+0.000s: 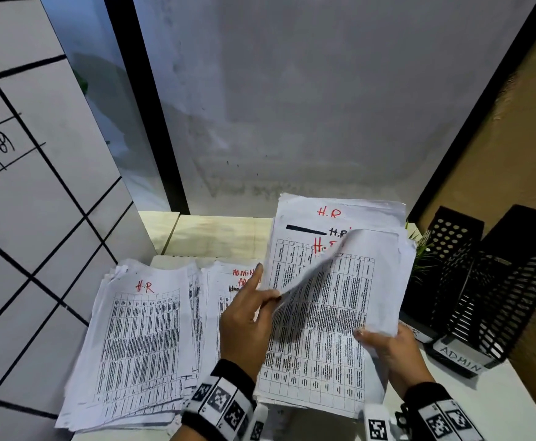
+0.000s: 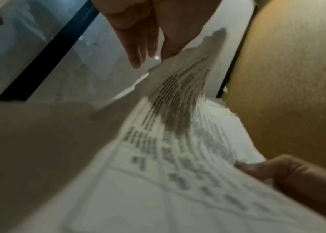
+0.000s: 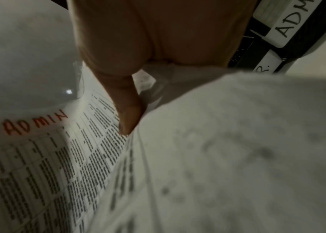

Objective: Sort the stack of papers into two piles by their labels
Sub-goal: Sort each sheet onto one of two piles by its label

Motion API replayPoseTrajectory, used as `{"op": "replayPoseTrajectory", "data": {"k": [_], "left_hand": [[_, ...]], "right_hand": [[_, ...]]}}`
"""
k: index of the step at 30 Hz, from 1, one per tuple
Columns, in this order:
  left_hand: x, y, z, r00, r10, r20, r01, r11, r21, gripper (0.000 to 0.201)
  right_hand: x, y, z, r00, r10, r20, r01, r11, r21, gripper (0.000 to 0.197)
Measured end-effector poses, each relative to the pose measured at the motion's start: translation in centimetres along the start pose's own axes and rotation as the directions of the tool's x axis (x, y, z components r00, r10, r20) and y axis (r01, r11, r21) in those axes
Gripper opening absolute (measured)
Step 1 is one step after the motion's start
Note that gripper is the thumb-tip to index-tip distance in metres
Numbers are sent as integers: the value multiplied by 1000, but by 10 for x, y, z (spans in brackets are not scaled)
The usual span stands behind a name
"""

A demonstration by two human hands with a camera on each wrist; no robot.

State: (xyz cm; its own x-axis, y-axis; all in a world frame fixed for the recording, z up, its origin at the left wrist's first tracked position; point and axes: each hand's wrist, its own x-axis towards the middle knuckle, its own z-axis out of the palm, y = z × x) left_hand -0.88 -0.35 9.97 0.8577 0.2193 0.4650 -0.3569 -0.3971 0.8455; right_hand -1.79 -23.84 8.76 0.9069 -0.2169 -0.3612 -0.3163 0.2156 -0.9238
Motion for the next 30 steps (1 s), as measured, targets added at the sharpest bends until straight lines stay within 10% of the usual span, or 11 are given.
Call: {"op": "replayPoseTrajectory", "data": {"k": [3,8,13,16,25,30], "left_hand": [[-10,15,-6,980,-44,193,65,993,-103,6],[-22,15,-20,917,-101,387,150,984,-98,35],[-20,1,-12,985,-4,172,-1,1000,29,58],[0,7,-20,992,-124,38,126,990,-68,70],[45,-40,-73,837,-512,-194,476,855,-206,32],[29,-82,-61,791,-602,-112,601,798,-49,34]], "right_hand": [[-2,-3,1,1000,19,-13,-19,999,31,41],[-4,-5,2,1000,-11,23,11,1000,-19,33],[-3,-1,2,999,14,31,-14,1000,-12,27],[-4,0,2,998,46,50,-47,998,32,31],[-6,-5,-46,989,45,-138,-24,988,152,48],[-3,-13,-72,964,44,-261,13,977,212,30]]}}
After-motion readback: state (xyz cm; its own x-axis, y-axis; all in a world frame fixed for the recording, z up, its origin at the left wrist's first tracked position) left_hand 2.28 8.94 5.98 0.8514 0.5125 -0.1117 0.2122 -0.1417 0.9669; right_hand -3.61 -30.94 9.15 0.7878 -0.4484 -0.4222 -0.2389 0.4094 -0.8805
